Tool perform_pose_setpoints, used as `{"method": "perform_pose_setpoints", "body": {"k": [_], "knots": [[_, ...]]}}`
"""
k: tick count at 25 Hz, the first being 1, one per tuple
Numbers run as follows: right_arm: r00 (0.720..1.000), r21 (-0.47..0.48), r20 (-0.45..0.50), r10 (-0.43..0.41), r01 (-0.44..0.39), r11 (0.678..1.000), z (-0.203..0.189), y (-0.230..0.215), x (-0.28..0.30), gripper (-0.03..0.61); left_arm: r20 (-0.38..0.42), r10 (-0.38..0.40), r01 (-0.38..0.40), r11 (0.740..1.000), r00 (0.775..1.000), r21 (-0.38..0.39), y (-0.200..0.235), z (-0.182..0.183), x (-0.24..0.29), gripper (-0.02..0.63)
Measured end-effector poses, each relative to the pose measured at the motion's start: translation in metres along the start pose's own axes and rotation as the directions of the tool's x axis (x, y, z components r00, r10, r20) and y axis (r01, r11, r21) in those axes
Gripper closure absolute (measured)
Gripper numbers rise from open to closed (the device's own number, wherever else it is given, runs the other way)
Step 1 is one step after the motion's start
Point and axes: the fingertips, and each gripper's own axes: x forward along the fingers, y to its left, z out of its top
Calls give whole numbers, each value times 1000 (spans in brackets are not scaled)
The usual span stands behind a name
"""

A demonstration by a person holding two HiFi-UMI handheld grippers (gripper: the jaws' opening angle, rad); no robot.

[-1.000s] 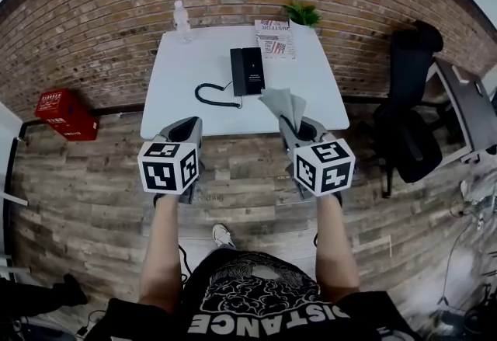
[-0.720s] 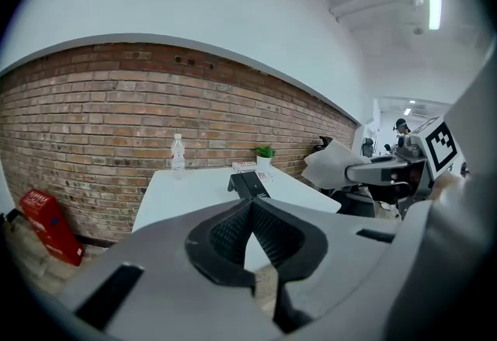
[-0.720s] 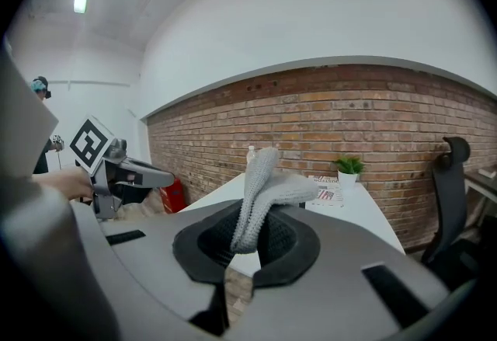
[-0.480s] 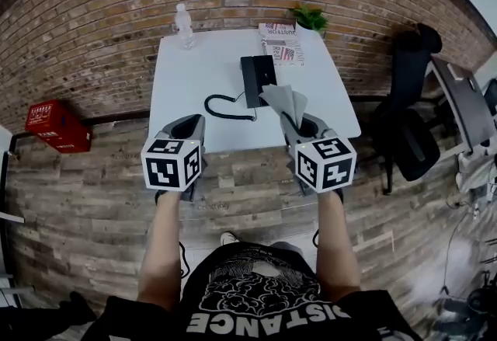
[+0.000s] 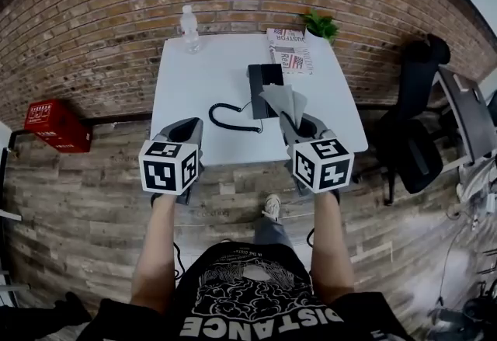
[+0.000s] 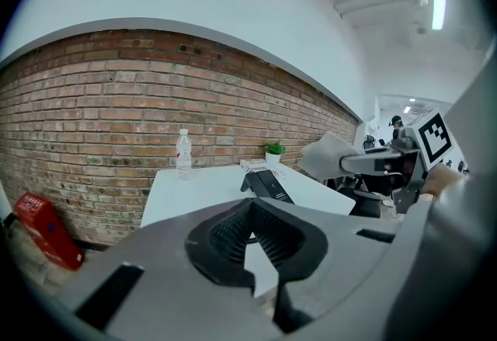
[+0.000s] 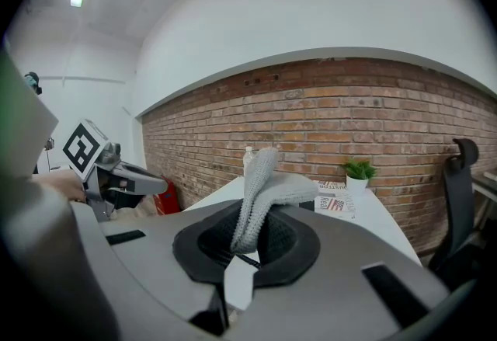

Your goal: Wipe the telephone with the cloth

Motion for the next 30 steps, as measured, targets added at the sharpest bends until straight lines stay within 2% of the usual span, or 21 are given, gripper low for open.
{"method": "perform_pose_setpoints", "body": {"k": [14,21,30], "knots": [[992,-39,-32,119,-120,992,24,-72,114,568,-20,110,-111,990,994,-87,38,24,94,609],[982,-59,-95,165,-171,984,18,-106,169,568,-41,149,-153,980,988,-125,48,30,136,609],[961,-73,-176,211,-227,971,-3,-124,226,568,-54,167,-174,970,984,-169,60,32,164,608]]}}
